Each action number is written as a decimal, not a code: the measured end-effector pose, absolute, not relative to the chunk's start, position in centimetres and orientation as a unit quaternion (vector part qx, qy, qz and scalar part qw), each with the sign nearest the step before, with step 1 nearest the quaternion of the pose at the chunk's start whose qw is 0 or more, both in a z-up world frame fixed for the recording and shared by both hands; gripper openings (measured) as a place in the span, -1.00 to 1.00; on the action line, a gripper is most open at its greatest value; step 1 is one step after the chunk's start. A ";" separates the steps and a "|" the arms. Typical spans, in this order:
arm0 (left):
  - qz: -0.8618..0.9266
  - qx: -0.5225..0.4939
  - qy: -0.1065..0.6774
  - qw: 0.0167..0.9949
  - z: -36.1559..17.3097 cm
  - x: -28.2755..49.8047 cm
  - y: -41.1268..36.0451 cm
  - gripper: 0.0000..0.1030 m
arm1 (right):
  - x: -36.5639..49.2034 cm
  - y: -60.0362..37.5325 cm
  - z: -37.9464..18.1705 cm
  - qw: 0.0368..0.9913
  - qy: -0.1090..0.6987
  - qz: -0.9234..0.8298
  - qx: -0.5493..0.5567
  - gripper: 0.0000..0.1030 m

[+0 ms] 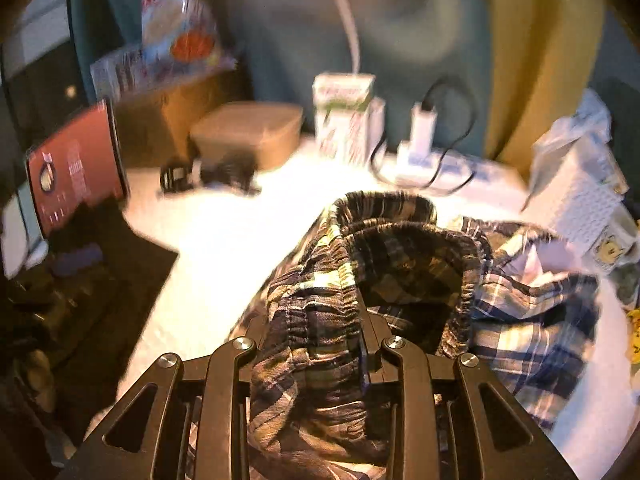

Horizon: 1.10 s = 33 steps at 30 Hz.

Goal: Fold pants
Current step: 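Grasp the plaid pants leg with the right tool and lift it, then fold the lifted pants leg over the other leg with the right tool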

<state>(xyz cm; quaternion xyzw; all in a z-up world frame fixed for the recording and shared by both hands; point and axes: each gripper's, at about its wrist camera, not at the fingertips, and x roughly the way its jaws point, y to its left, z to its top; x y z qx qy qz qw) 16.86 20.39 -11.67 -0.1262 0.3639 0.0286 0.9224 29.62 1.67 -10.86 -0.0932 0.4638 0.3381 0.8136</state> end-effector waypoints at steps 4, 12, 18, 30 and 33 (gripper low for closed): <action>0.029 -0.121 0.366 0.922 -11.6 16.7 19.9 0.41 | 28.4 2.7 -11.8 0.794 0.478 0.365 -0.093 0.64; 0.016 -0.098 0.362 0.927 -10.5 17.8 17.8 0.41 | 26.4 0.3 -8.8 0.795 0.439 0.413 -0.068 0.77; -0.022 -0.064 0.369 0.927 -9.7 20.5 13.8 0.41 | 27.6 -5.4 -7.8 0.822 0.422 0.381 -0.040 0.77; -0.123 0.057 0.414 0.900 -12.8 26.1 1.6 0.40 | 31.7 -16.9 -10.9 0.852 0.436 0.288 0.037 0.77; -0.114 0.032 0.425 0.897 -13.5 26.9 2.3 0.10 | 31.9 -18.2 -11.5 0.852 0.438 0.284 0.047 0.77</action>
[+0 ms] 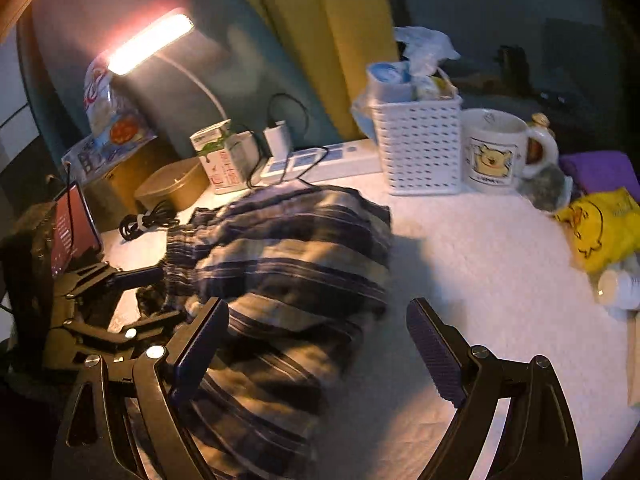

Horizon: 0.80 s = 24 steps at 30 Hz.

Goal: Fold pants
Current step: 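Fold the lifted pants leg over the other leg with the right tool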

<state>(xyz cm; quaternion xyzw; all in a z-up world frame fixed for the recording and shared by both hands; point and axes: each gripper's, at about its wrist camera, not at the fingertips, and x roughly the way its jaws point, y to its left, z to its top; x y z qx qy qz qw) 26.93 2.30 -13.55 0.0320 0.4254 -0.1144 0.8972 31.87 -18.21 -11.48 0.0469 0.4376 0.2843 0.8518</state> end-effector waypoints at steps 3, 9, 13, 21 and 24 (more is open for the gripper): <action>-0.103 0.019 0.423 0.900 -13.4 26.7 3.6 -0.37 | 31.8 -19.1 -12.1 0.848 0.442 0.286 0.055 0.77; -0.062 0.034 0.420 0.905 -13.6 26.2 5.5 -0.65 | 31.5 -18.2 -13.1 0.838 0.448 0.307 0.058 0.77; 0.003 0.046 0.427 0.903 -14.7 26.3 8.2 -0.72 | 31.0 -15.4 -15.0 0.823 0.468 0.320 0.032 0.77; -0.041 -0.019 0.395 0.917 -11.2 24.7 9.2 -0.66 | 30.3 -13.7 -16.0 0.820 0.481 0.311 0.002 0.77; -0.076 -0.019 0.386 0.919 -10.3 24.7 7.5 0.06 | 30.4 -14.2 -15.3 0.826 0.476 0.303 0.006 0.78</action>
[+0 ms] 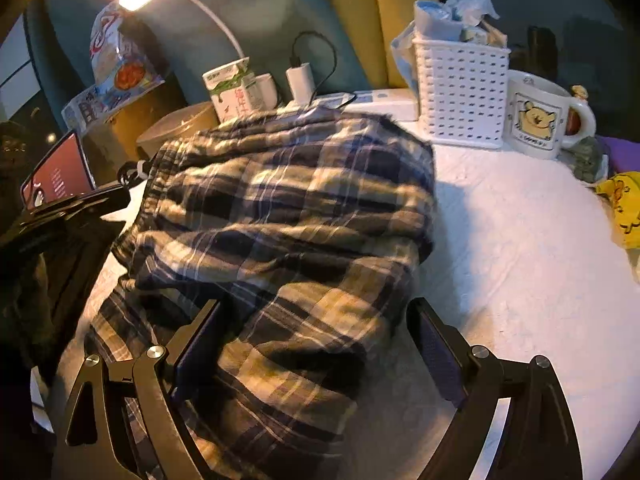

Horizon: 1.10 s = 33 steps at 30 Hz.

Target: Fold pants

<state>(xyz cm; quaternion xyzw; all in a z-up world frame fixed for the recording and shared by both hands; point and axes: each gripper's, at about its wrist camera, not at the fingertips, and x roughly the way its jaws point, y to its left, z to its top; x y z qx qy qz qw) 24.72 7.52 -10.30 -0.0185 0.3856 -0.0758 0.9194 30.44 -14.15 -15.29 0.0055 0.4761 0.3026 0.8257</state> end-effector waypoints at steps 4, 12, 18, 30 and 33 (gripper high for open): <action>-0.099 0.004 0.405 0.909 -11.7 25.5 5.3 0.41 | 30.3 -15.3 -14.5 0.832 0.470 0.293 0.010 0.78; -0.093 -0.013 0.429 0.898 -14.5 26.2 6.4 -0.90 | 30.0 -16.2 -15.1 0.826 0.482 0.291 0.015 0.78; -0.056 0.000 0.433 0.900 -14.8 25.8 8.8 -0.90 | 28.8 -14.2 -16.2 0.810 0.494 0.312 -0.047 0.77; -0.049 -0.023 0.420 0.906 -11.4 25.6 11.2 -0.50 | 27.7 -16.9 -15.3 0.808 0.502 0.305 -0.052 0.77; -0.035 -0.015 0.387 0.921 -8.8 25.5 11.5 -0.42 | 27.9 -17.9 -13.0 0.820 0.478 0.312 -0.027 0.77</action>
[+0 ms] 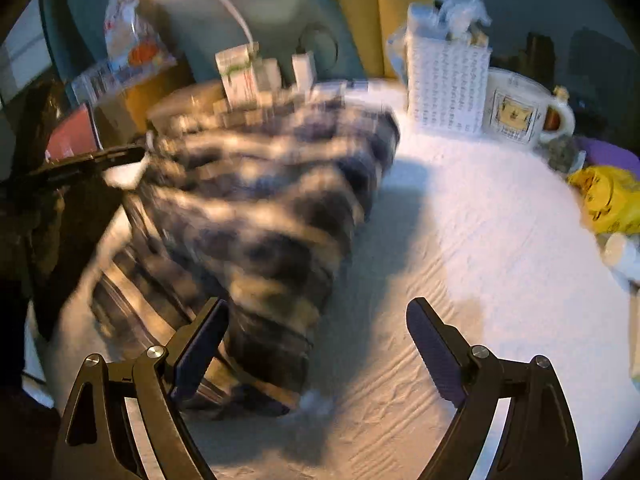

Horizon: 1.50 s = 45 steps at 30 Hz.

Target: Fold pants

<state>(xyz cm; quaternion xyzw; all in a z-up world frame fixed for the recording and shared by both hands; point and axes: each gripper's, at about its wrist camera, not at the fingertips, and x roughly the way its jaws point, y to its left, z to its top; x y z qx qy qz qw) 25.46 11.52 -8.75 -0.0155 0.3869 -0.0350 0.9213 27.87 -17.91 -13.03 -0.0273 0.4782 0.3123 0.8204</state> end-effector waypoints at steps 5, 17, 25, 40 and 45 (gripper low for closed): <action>-0.084 0.012 0.352 0.932 -7.1 25.0 9.0 -0.36 | 29.6 -17.2 -10.8 0.846 0.434 0.310 -0.023 0.77; -0.088 0.166 0.344 0.920 -9.5 30.1 4.9 -0.36 | 35.9 -14.7 -12.2 0.853 0.423 0.301 -0.053 0.35; -0.101 0.117 0.400 0.903 -12.5 33.5 8.1 0.15 | 41.5 -14.9 -14.5 0.838 0.454 0.300 -0.026 0.35; -0.126 0.048 0.432 0.892 -15.7 35.5 9.0 -0.40 | 44.0 -12.3 -17.9 0.820 0.471 0.321 -0.042 -0.29; -0.117 0.035 0.436 0.892 -16.3 36.2 9.5 -0.41 | 44.4 -11.6 -18.4 0.822 0.469 0.318 -0.055 -0.38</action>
